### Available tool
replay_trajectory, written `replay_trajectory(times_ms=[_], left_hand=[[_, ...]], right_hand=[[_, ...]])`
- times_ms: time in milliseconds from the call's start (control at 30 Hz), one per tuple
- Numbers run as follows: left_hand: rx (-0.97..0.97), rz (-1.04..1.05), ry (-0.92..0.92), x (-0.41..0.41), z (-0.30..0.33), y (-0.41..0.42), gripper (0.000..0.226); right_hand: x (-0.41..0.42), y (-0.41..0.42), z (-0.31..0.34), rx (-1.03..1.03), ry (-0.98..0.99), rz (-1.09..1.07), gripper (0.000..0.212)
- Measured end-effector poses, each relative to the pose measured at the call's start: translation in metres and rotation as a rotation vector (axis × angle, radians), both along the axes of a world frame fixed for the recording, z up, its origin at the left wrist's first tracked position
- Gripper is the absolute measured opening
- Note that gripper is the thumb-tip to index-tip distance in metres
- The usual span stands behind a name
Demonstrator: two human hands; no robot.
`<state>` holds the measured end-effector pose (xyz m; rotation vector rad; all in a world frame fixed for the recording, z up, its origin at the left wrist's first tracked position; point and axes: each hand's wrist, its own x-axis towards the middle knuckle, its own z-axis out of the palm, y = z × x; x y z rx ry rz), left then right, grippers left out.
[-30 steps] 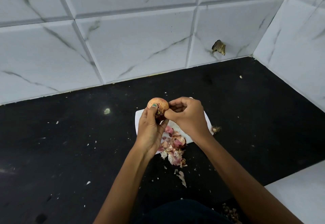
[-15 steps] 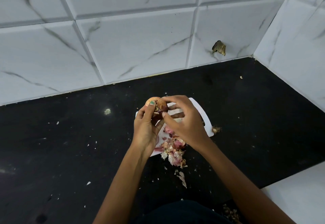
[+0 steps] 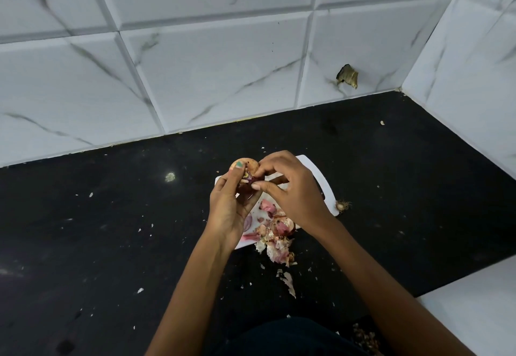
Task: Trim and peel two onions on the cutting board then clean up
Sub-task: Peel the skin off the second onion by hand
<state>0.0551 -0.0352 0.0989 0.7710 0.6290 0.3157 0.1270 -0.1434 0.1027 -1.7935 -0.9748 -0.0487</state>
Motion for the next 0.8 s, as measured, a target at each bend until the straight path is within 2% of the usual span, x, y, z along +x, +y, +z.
replay_trajectory(times_ms=[167,333,400,600,767,800], left_hand=[[-0.032,-0.031,-0.008,0.000,0.001,0.000,0.027],[-0.174,-0.055,-0.027,-0.001,0.005,0.006,0.034],[-0.222,-0.066,-0.018,-0.002,0.004,0.006,0.036],[-0.423,-0.096,-0.101,-0.005,0.006,0.010,0.035],[-0.465,-0.074,-0.103,-0.004,0.008,0.008,0.035],[-0.461,-0.058,-0.098,-0.004,0.009,0.007,0.034]], right_hand=[[0.004,-0.001,0.003,-0.057,-0.031,0.024,0.004],[0.006,-0.004,-0.004,0.032,0.225,0.000,0.003],[0.008,-0.006,-0.009,0.021,0.233,-0.063,0.005],[0.016,-0.012,-0.026,-0.089,0.214,-0.277,0.014],[0.020,-0.013,-0.034,-0.233,0.200,-0.277,0.006],[0.020,-0.013,-0.035,-0.288,0.176,-0.268,0.010]])
